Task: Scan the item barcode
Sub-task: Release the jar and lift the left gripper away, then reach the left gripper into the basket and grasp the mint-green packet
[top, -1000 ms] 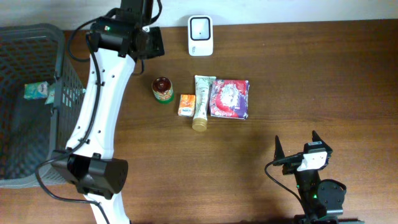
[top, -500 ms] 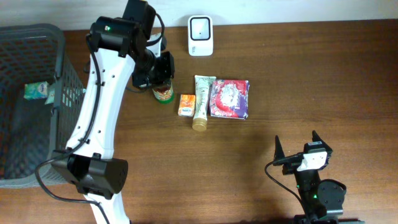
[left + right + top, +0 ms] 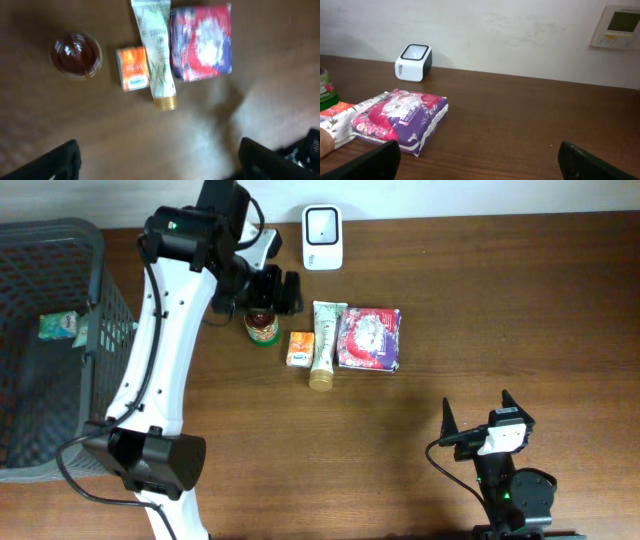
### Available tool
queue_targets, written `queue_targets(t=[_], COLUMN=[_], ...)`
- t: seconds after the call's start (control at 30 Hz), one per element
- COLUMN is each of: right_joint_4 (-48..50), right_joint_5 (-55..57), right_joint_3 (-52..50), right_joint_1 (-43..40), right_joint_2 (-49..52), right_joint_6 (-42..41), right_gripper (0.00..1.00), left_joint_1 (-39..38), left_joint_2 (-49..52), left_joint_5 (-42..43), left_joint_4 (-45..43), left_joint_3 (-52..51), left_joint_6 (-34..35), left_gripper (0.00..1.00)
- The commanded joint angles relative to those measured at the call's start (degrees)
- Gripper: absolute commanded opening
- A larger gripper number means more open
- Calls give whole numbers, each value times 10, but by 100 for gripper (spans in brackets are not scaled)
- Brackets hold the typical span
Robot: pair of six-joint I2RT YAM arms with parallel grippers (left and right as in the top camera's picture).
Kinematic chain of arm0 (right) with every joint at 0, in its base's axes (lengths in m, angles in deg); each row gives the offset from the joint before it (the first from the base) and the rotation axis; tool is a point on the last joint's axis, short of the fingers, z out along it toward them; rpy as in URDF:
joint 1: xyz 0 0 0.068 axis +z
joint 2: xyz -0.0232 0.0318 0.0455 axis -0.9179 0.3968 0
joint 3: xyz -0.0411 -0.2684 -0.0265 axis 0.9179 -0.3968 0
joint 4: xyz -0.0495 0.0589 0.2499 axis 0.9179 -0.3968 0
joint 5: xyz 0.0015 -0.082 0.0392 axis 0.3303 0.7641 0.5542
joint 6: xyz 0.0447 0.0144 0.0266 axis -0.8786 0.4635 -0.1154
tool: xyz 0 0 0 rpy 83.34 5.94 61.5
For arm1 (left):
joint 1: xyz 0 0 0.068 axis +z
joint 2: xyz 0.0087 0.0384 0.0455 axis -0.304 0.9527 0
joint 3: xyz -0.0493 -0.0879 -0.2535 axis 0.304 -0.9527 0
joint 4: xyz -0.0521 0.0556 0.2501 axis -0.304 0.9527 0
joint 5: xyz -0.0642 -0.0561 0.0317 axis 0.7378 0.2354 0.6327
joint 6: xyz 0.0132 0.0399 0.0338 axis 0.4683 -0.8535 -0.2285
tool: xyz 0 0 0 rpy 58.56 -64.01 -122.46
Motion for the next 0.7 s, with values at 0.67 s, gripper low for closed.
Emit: queue_targets(t=[0.67], right_joint_4=[0], right_joint_5=[1], right_joint_3=[-5], right_joint_1=[-3], right_joint_2=[-3], right_joint_6=[-2], right_gripper=[99], left_joint_1=[421], left_joint_2=[5], left_joint_5=[-259], left_joint_4=[-27], left_joint_3=[259], left_joint_6=[179], left_gripper=[99])
